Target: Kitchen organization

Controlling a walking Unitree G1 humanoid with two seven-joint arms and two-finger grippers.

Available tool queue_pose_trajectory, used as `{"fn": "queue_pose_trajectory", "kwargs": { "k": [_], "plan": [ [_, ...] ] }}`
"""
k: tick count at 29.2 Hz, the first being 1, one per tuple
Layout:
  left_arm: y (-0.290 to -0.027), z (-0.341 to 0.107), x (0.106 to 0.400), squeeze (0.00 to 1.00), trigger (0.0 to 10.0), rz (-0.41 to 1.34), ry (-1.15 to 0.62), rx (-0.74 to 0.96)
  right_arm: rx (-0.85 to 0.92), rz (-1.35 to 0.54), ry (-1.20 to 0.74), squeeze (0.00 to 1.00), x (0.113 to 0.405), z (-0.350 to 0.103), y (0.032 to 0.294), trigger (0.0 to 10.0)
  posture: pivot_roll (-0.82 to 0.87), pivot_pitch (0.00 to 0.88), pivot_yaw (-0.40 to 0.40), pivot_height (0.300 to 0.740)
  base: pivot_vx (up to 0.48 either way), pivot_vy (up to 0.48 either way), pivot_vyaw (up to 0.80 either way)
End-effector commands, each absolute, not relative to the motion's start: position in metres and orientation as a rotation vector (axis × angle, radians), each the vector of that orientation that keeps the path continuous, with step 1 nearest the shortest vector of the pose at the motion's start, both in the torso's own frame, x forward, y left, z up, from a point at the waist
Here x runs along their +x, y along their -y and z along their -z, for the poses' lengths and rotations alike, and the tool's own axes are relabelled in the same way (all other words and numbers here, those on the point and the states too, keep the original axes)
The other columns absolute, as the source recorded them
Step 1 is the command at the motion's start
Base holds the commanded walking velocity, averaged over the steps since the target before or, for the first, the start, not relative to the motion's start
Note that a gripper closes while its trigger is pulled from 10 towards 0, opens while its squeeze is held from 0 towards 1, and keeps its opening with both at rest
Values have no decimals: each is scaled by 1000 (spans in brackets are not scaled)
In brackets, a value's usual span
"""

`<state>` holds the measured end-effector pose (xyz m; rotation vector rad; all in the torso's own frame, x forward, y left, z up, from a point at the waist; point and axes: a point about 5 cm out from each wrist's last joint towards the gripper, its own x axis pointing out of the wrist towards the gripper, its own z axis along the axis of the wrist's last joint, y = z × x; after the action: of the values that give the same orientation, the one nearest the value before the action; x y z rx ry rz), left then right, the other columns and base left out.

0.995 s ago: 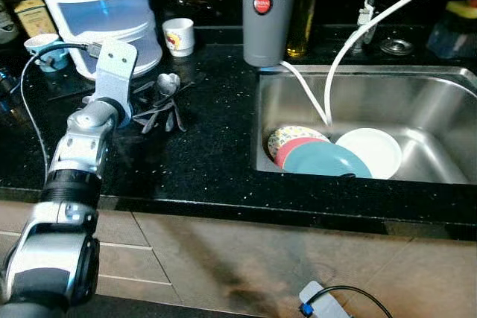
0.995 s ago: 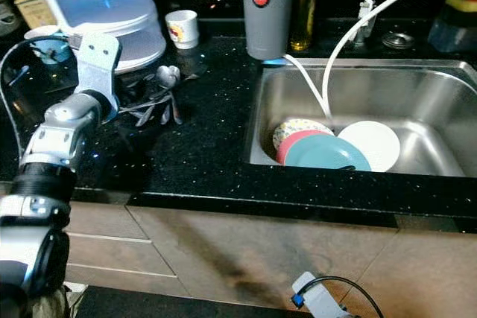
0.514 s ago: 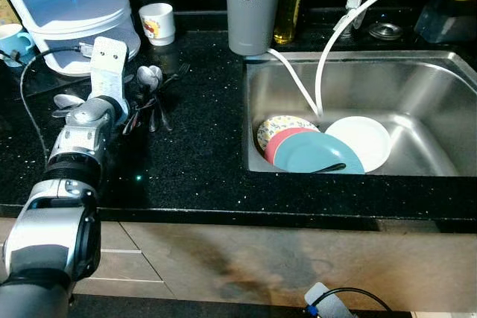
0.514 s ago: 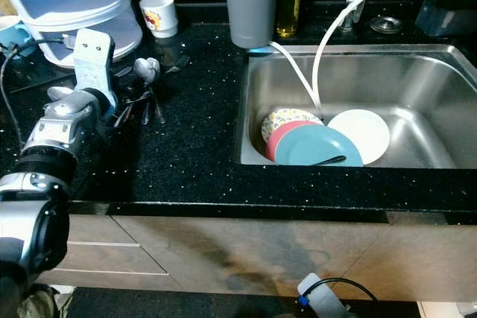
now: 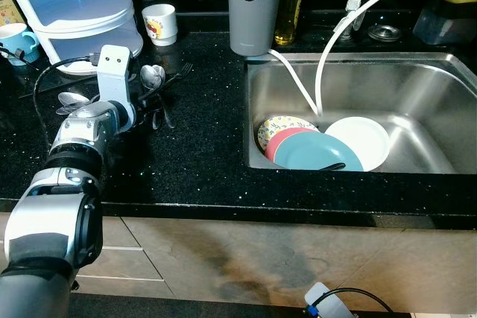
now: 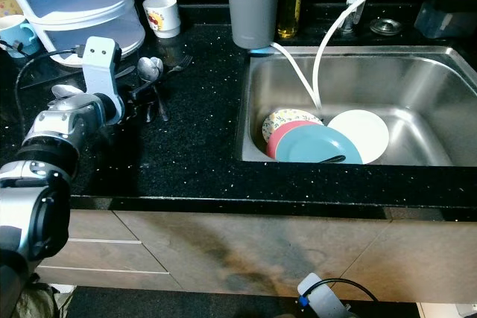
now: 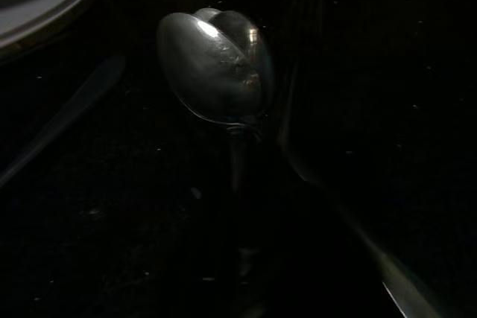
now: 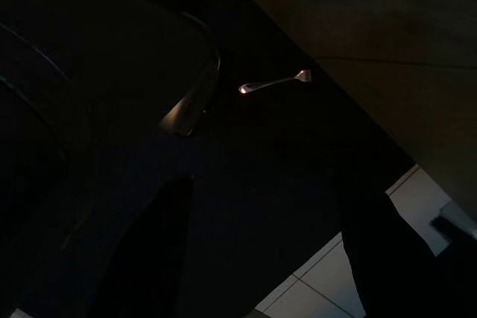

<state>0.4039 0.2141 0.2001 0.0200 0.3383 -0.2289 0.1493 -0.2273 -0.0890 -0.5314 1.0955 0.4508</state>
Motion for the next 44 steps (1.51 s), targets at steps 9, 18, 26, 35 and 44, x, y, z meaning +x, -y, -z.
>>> {"fn": "queue_pose_trajectory", "kwargs": {
  "k": [9,18,26,35,44],
  "plan": [
    [-229,-198,401,0,0,166,-372,56,-547,-455,-1078,0,153,88,224,10000,-65,41,25,740,0,0,0],
    [-225,-244,409,0,0,111,-117,146,-554,-457,-1076,0,155,88,224,10000,-57,32,23,740,0,0,0],
    [-207,-273,407,0,0,174,46,115,-556,-460,-1076,0,156,88,223,10000,-48,21,25,740,0,0,0],
    [-176,-284,394,0,0,440,174,1,-556,-462,-1075,0,157,88,221,10000,-41,6,32,740,0,0,0],
    [-149,-294,370,0,0,727,283,-146,-551,-458,-1072,0,158,88,219,10000,-42,0,37,740,0,0,0]
  ]
}}
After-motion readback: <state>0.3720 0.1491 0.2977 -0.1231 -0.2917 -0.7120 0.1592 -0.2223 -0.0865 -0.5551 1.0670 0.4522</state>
